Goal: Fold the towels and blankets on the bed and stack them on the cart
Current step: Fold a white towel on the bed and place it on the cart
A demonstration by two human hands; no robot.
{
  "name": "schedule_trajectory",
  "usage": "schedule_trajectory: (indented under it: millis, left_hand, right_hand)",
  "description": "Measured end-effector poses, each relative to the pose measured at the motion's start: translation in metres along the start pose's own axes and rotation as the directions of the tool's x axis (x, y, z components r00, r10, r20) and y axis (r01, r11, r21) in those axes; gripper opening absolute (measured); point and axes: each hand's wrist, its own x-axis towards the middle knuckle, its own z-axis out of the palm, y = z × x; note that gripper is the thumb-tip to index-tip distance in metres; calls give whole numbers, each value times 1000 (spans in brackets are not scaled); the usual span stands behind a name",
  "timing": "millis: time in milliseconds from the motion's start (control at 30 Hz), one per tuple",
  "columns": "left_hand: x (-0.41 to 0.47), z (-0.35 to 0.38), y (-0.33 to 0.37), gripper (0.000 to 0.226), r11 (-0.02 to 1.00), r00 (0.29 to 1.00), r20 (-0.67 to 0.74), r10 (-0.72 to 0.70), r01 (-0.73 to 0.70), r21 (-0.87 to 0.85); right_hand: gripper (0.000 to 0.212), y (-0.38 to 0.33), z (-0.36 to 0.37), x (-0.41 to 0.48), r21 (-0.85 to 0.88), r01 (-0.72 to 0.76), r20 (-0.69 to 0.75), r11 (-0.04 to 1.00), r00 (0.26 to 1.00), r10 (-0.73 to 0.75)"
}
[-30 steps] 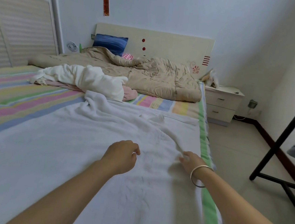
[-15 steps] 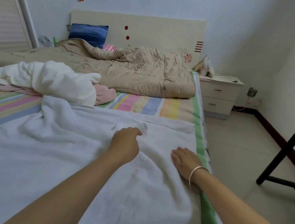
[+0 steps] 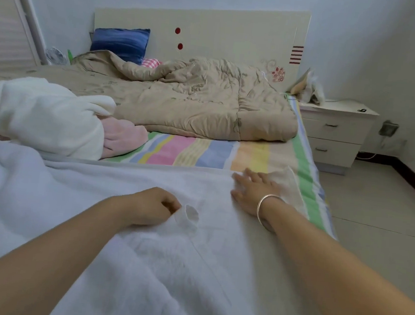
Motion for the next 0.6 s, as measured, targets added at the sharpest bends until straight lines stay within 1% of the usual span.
schedule_trajectory:
  millis: [33,67,100,133,167,200,233,267,300,333,367,400,433,467,533,567,600]
  left_hand:
    - [1,-1,1,18,1000,997,74,2,-2,0]
    - [4,-2,1,16,999,993,114,11,-16,37]
    - [6,-3,3,16,993,992,124,22,-36,115]
    - [10,-3,3,17,975,993,115,26,-51,216]
    - [12,-4,4,18,947,995,92,30,-58,315]
    - [14,-4,7,17,918,997,66,35,-58,392]
    - [13,-4,9,16,895,998,37,47,-58,441]
    - [13,-4,11,15,882,997,-11,79,-65,467]
    - [13,-3,14,11,878,988,-77,130,-79,472]
    - [12,-1,16,9,885,968,-165,191,-97,456]
    - [12,0,18,12,898,933,-259,249,-122,423]
    - [12,1,19,15,913,898,-333,289,-153,378]
    - [12,2,22,18,923,872,-377,312,-184,339]
    - [12,3,25,20,926,858,-399,322,-198,321]
    - [15,7,39,27,913,831,-432,350,-200,355]
    - [18,9,48,28,907,817,-450,361,-195,374]
    - [23,12,56,27,906,802,-471,367,-193,377]
  right_hand:
    - [54,0,-2,6,-5,-44,3,999,999,44]
    - [53,-1,-1,13,-1,-77,-2,997,997,77]
    - [53,-2,0,15,18,-100,-12,995,995,100]
    - [53,-5,2,15,45,-115,-32,992,993,117]
    - [53,-8,2,12,79,-119,-84,990,989,126]
    - [53,-13,1,6,115,-96,-168,989,979,115]
    - [48,-19,1,-3,129,-53,-266,990,960,86]
    - [36,-27,0,-14,150,-3,-363,989,930,58]
    - [30,-35,-1,-26,201,25,-382,979,923,55]
    - [44,-45,-5,-39,299,14,-319,954,944,86]
    - [63,-55,-9,-52,431,-41,-170,901,977,126]
    - [78,-63,-14,-62,565,-116,-1,817,990,142]
    - [85,-68,-20,-69,656,-176,122,734,984,127]
    - [85,-71,-25,-71,720,-212,202,661,975,92]
    - [68,-67,-32,-70,833,-254,272,491,962,37]
    - [57,-64,-35,-68,878,-259,267,404,963,37]
    - [48,-62,-34,-64,910,-235,225,341,972,69]
